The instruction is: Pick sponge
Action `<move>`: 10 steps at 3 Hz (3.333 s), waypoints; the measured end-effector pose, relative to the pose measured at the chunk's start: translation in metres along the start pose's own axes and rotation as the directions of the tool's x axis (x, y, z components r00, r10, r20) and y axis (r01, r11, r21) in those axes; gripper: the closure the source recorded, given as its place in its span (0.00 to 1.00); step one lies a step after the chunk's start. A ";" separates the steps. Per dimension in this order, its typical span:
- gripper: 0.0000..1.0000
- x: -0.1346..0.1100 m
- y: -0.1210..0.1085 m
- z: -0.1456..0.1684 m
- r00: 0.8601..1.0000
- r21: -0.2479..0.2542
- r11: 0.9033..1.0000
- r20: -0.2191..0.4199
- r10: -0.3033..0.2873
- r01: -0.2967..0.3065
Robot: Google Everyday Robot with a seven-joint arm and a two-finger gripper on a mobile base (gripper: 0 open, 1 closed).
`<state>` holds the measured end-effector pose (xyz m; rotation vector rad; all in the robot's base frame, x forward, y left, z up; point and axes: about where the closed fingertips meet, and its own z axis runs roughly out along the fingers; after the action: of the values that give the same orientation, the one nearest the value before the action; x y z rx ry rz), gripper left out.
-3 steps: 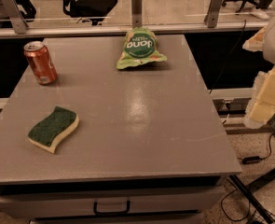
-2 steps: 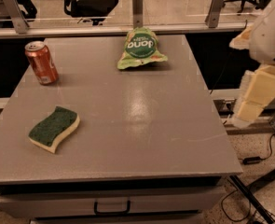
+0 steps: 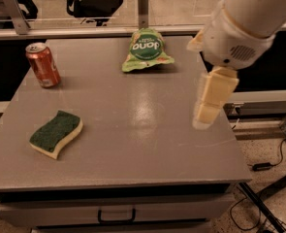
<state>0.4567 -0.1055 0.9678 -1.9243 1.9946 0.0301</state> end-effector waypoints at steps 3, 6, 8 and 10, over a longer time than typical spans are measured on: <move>0.00 -0.124 -0.013 0.107 0.992 -0.107 0.991 0.107 -0.066 0.078; 0.00 -0.223 0.029 0.186 0.969 -0.246 0.950 0.201 -0.142 0.190; 0.51 -0.246 0.046 0.201 0.955 -0.304 0.919 0.231 -0.186 0.252; 1.00 -0.233 0.028 0.149 0.943 -0.323 0.913 0.293 -0.155 0.251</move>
Offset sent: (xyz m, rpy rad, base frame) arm 0.0488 0.1252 -0.0491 0.0768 0.0423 0.0872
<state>0.4661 0.1596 0.8862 -2.2057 1.6896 0.6005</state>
